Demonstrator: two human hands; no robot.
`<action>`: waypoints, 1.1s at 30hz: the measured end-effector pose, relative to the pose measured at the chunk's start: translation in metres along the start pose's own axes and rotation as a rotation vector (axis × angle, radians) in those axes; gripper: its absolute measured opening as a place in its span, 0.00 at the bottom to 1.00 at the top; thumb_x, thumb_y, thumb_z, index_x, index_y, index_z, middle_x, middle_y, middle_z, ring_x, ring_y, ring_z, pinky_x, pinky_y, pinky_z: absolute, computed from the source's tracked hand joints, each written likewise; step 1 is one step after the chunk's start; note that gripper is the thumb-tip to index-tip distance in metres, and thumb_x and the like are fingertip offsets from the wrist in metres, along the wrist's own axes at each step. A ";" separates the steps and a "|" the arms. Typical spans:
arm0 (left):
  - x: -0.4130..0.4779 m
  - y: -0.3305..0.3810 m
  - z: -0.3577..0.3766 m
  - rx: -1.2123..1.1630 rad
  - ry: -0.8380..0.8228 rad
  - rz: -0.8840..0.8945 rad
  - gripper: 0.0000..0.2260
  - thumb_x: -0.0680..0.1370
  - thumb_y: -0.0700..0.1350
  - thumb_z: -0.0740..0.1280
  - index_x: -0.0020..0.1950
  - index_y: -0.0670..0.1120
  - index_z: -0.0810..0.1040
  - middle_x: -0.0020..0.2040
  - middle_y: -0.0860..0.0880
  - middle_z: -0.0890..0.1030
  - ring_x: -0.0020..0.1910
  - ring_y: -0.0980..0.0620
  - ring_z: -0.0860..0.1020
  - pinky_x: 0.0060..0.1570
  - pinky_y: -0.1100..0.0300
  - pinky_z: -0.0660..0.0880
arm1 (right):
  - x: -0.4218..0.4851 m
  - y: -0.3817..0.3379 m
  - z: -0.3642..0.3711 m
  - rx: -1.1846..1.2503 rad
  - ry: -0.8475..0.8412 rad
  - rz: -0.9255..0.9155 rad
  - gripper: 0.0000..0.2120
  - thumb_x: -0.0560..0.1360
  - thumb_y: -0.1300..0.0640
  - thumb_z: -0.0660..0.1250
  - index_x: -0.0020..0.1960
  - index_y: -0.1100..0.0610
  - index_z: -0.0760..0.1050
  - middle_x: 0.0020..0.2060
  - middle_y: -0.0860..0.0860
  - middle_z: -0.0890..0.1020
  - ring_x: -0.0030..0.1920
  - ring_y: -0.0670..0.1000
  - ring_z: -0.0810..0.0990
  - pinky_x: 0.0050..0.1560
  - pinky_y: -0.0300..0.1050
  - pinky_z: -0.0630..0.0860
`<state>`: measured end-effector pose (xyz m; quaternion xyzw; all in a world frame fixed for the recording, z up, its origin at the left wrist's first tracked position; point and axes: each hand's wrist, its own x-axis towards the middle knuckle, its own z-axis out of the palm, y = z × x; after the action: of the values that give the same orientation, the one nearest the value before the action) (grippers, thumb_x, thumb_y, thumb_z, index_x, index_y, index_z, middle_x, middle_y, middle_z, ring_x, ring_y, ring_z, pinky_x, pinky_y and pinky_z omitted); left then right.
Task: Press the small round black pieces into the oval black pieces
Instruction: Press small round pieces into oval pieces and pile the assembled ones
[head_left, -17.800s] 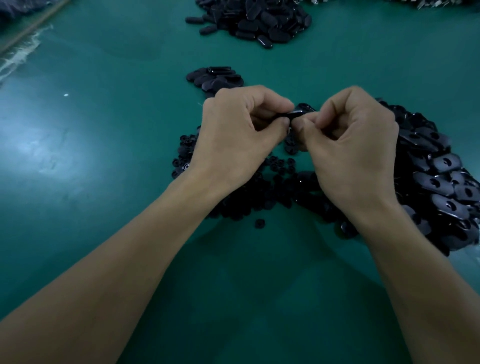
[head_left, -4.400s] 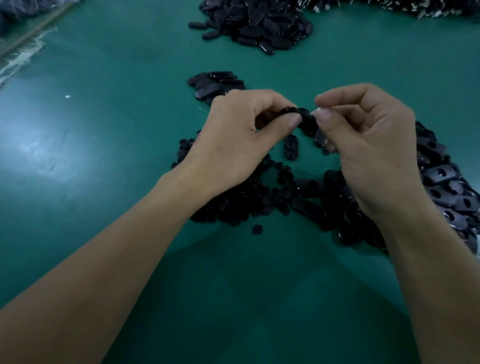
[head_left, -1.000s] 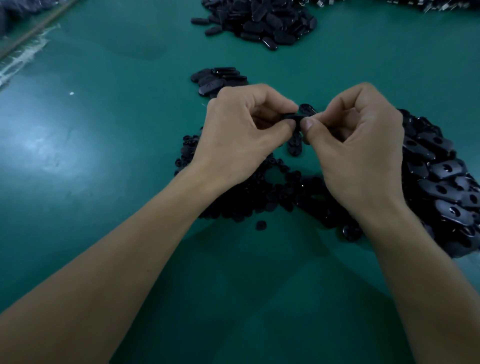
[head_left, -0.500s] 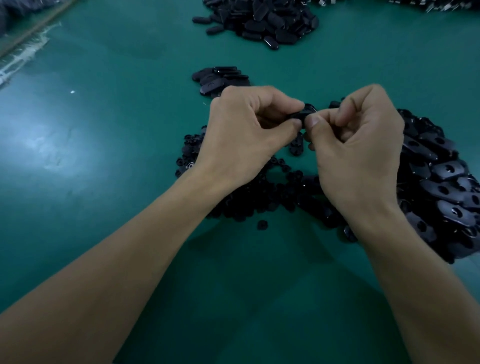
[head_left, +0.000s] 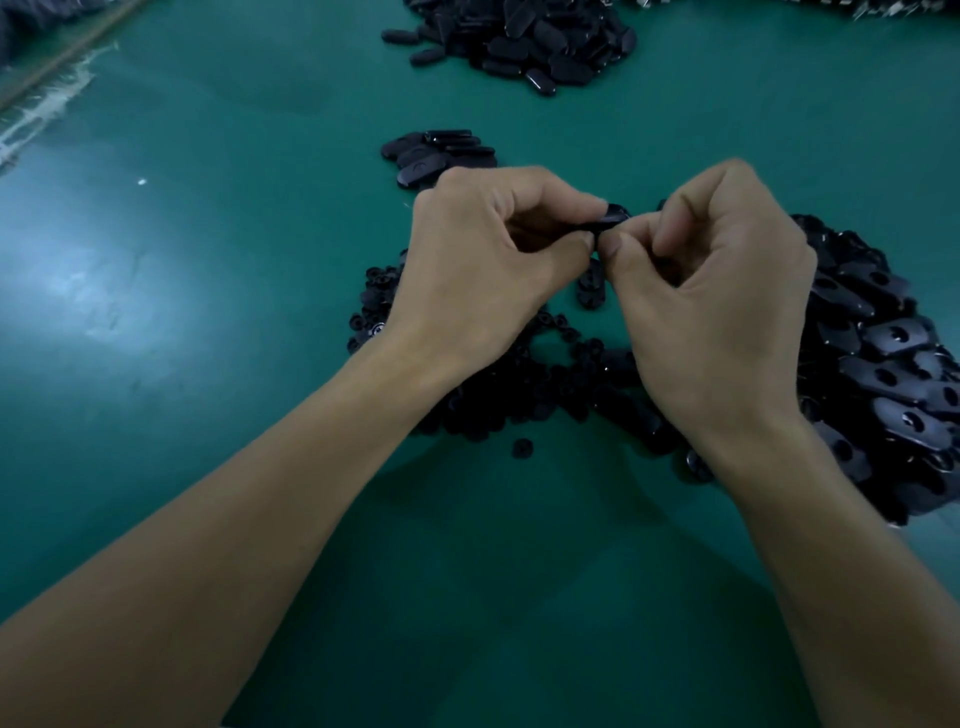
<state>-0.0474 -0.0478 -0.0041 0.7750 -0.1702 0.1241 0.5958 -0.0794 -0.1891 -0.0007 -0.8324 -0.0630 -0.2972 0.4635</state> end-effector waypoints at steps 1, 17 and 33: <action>0.000 0.000 0.000 -0.005 -0.011 -0.011 0.11 0.73 0.35 0.74 0.47 0.52 0.84 0.40 0.55 0.86 0.40 0.56 0.85 0.45 0.60 0.81 | 0.001 0.001 0.000 0.011 -0.006 0.024 0.18 0.73 0.60 0.70 0.38 0.46 0.62 0.32 0.38 0.78 0.39 0.48 0.82 0.43 0.52 0.79; 0.000 -0.001 0.000 0.012 -0.071 -0.055 0.11 0.74 0.35 0.74 0.44 0.52 0.81 0.39 0.54 0.85 0.38 0.57 0.84 0.44 0.61 0.80 | -0.001 0.001 0.000 0.015 0.025 0.069 0.21 0.73 0.61 0.72 0.35 0.47 0.60 0.29 0.35 0.78 0.39 0.44 0.84 0.44 0.48 0.81; 0.001 -0.002 -0.001 0.071 -0.005 -0.054 0.10 0.73 0.37 0.75 0.47 0.53 0.84 0.39 0.55 0.85 0.38 0.58 0.84 0.44 0.62 0.81 | 0.001 0.000 0.000 -0.001 -0.010 0.082 0.16 0.72 0.61 0.73 0.41 0.44 0.69 0.38 0.45 0.83 0.40 0.45 0.83 0.45 0.47 0.81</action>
<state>-0.0454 -0.0469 -0.0054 0.8002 -0.1462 0.1122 0.5707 -0.0787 -0.1892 -0.0001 -0.8360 -0.0310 -0.2740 0.4744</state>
